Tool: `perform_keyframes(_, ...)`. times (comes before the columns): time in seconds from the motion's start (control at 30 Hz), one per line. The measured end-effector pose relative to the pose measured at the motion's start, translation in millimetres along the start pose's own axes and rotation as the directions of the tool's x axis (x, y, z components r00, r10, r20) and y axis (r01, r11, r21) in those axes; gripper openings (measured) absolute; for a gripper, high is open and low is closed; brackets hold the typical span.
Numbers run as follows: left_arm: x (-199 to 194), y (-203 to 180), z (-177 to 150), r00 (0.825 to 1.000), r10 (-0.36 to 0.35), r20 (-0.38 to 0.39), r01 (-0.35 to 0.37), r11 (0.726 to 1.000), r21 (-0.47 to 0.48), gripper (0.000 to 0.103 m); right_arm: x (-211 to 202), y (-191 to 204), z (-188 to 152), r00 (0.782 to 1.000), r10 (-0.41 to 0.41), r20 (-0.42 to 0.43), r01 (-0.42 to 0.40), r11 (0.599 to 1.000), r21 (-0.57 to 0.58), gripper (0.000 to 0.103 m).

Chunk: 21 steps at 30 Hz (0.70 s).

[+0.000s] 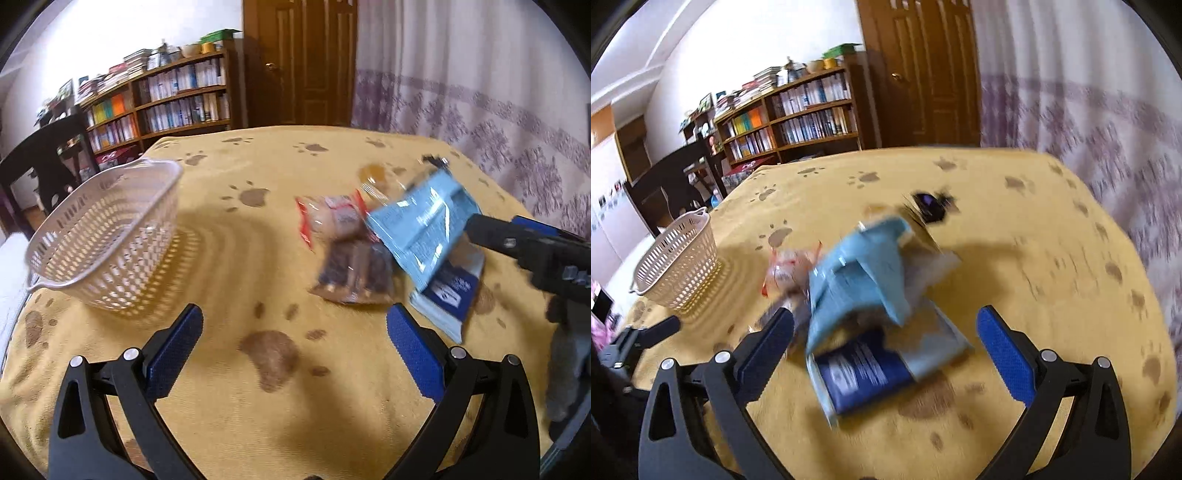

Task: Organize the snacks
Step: 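Reach the right tool to the light-blue bag and close on it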

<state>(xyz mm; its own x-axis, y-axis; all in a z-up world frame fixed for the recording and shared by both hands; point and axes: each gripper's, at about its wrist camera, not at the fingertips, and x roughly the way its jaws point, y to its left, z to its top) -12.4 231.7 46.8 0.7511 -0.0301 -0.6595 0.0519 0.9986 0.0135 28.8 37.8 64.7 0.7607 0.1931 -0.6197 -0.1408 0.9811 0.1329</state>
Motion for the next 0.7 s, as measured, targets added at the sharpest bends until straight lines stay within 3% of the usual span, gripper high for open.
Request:
perform_keyframes(0.27, 1.8, 21.6, 4.5, 0.999, 0.041, 0.004, -0.041, 0.998, -0.044, 0.101, 38.2, 21.7, 13.9, 0.999, -0.046, -0.026, 0.045, 0.998, -0.051, 0.097)
perform_keyframes(0.43, 8.4, 25.2, 4.5, 0.999, 0.048, -0.010, -0.048, 0.998, -0.048, 0.101, 51.3, 27.1, 9.0, 0.996, -0.069, -0.053, 0.065, 0.995, -0.080, 0.069)
perform_keyframes(0.63, 11.1, 26.3, 3.0, 0.998, 0.056, -0.020, -0.056, 0.998, -0.042, 0.101, 37.2, 23.3, 4.1, 0.999, -0.047, -0.026, 0.045, 0.997, -0.064, 0.052)
perform_keyframes(0.7, 10.7, 25.7, 4.5, 0.998, 0.057, -0.015, -0.058, 0.998, -0.040, 0.101, 28.9, 17.1, 2.6, 0.999, -0.027, -0.020, 0.026, 0.999, -0.041, 0.051)
